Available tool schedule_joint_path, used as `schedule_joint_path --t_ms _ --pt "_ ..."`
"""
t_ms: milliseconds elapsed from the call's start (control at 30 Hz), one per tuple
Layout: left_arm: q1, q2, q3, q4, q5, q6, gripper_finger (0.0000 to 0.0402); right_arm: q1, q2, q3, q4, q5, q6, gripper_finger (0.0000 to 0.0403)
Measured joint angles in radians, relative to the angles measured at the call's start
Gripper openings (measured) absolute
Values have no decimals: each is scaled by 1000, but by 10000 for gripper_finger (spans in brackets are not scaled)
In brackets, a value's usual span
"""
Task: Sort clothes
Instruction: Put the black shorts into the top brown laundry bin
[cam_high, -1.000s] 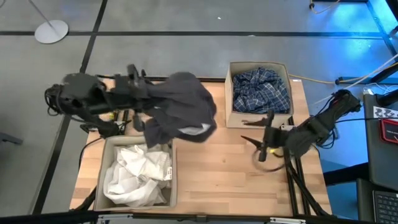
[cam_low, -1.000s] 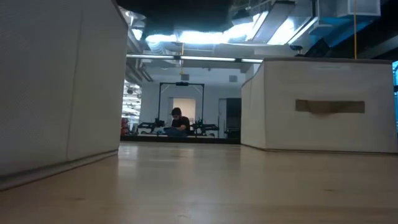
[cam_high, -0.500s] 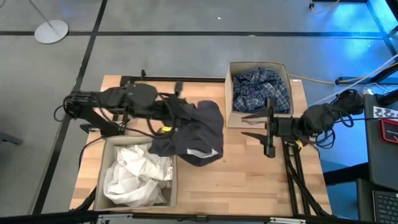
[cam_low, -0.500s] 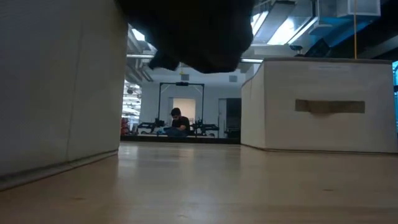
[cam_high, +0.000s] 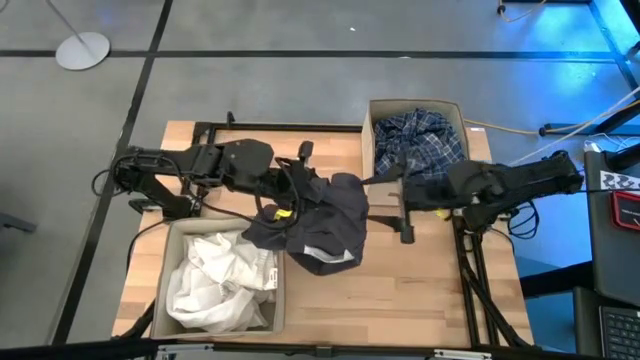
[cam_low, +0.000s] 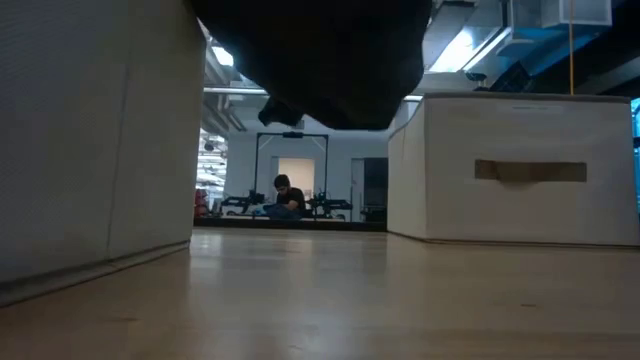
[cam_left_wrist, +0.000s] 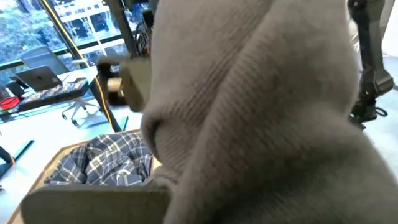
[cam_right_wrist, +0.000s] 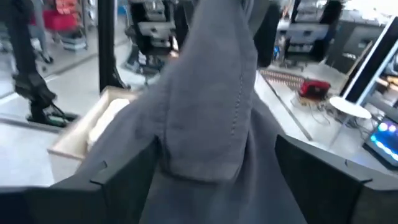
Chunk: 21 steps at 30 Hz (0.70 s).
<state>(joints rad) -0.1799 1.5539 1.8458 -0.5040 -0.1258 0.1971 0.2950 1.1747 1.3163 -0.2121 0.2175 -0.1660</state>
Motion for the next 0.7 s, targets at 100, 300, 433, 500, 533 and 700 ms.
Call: schedule_joint_path --t_ms 100,300,433,500,533,700 --pt "0 11 0 0 0 14 69 -18 44 0 -1 10 2 336" --pt "-1 12 0 12 3 24 69 -37 105 0 54 -86 4 337" --pt "-1 12 0 11 4 24 69 -39 134 0 99 -79 -40 337" --pt "-1 13 0 12 4 24 69 -51 143 0 114 -80 -53 331" --pt "-1 14 0 15 3 24 69 -57 147 0 118 -89 -53 325" --pt "0 16 0 17 -1 24 69 -88 172 0 144 -151 -51 247"
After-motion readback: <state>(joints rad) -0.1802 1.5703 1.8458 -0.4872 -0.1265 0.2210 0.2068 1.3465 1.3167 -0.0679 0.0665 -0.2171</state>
